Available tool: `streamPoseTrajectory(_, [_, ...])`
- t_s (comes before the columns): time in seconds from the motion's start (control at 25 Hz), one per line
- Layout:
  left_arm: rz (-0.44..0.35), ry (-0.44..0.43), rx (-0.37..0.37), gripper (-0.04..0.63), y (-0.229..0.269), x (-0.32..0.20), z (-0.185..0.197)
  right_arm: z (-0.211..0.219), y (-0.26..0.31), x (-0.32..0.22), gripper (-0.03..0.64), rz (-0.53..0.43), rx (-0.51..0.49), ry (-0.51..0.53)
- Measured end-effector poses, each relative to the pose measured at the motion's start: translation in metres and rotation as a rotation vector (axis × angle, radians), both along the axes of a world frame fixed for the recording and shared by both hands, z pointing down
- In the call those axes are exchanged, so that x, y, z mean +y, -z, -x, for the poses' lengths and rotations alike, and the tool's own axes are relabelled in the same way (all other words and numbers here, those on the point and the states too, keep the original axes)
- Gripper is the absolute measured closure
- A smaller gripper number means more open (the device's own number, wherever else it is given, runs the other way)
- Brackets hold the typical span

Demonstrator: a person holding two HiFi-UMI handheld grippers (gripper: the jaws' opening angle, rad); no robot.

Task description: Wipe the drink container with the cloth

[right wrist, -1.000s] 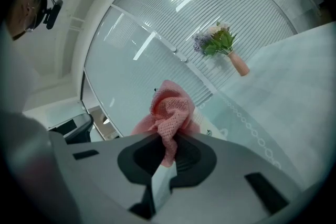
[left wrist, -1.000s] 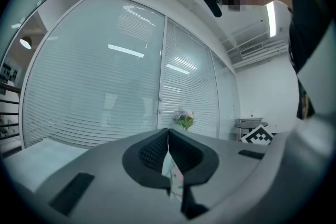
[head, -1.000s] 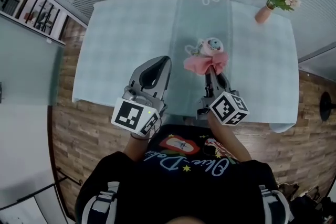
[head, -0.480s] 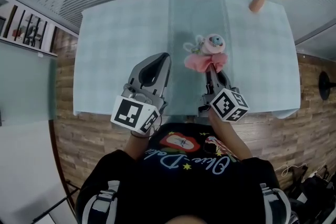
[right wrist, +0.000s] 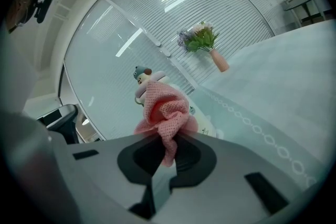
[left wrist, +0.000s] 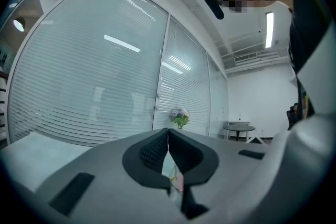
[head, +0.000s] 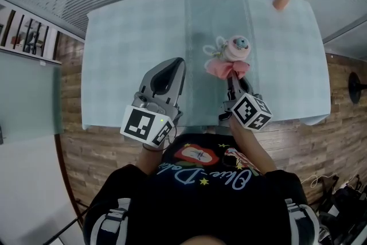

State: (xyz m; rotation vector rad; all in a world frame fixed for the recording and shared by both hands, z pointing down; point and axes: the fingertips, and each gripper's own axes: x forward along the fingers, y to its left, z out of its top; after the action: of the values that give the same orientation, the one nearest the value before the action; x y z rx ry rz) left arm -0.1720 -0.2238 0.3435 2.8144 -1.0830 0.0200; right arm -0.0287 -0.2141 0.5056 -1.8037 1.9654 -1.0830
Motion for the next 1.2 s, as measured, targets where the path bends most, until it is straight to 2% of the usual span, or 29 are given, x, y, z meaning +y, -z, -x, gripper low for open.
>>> streamPoseTrajectory(0.68, [-0.002, 0.034, 0.028, 0.591, 0.002, -0.006, 0.019, 0.000, -0.042, 0.000, 0.600, 0.150, -0.017, -0.024])
streamPoseTrajectory(1.2, [0.015, 0.075, 0.053, 0.591, -0.003, -0.007, 0.030, -0.002, -0.037, 0.004, 0.600, 0.176, -0.019, -0.009])
